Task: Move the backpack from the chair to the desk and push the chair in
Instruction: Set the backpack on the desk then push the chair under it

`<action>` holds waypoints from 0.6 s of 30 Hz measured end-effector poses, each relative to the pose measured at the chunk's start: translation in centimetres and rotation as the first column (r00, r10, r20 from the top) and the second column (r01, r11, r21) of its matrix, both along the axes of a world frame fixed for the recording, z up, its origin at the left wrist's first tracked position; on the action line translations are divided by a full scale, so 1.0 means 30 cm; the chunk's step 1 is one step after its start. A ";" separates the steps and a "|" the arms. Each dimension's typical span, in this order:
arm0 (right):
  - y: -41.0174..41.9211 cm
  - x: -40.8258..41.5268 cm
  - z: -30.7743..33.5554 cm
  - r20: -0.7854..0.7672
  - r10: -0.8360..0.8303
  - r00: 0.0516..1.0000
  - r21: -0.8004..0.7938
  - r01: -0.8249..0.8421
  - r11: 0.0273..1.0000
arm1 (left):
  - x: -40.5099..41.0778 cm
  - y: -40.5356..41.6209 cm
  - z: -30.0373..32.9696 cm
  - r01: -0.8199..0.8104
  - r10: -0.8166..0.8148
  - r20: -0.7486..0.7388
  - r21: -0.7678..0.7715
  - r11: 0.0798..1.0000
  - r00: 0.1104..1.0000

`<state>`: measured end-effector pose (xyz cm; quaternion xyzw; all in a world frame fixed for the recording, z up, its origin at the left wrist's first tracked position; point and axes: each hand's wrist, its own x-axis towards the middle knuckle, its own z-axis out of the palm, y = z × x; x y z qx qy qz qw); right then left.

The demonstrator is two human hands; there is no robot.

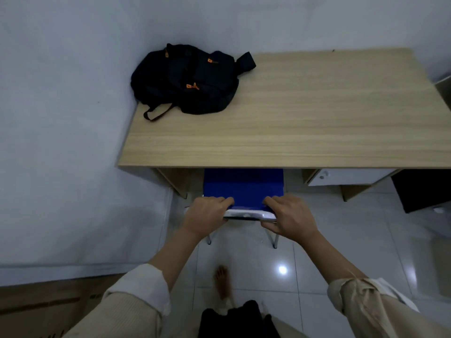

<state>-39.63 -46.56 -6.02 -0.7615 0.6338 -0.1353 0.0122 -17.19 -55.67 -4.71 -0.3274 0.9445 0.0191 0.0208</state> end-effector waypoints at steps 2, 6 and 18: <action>-0.057 -0.026 0.007 -0.007 -0.006 1.000 -0.008 0.006 1.000 | -0.029 -0.057 0.007 0.011 -0.011 -0.010 -0.009 1.000 1.000; -0.164 -0.043 0.009 0.004 -0.023 1.000 -0.026 0.023 0.999 | -0.055 -0.170 0.013 0.020 -0.020 -0.011 -0.031 0.999 1.000; -0.323 -0.190 0.010 -0.001 -0.031 1.000 -0.020 0.031 0.999 | -0.188 -0.319 -0.018 0.036 -0.048 -0.096 -0.128 0.991 0.994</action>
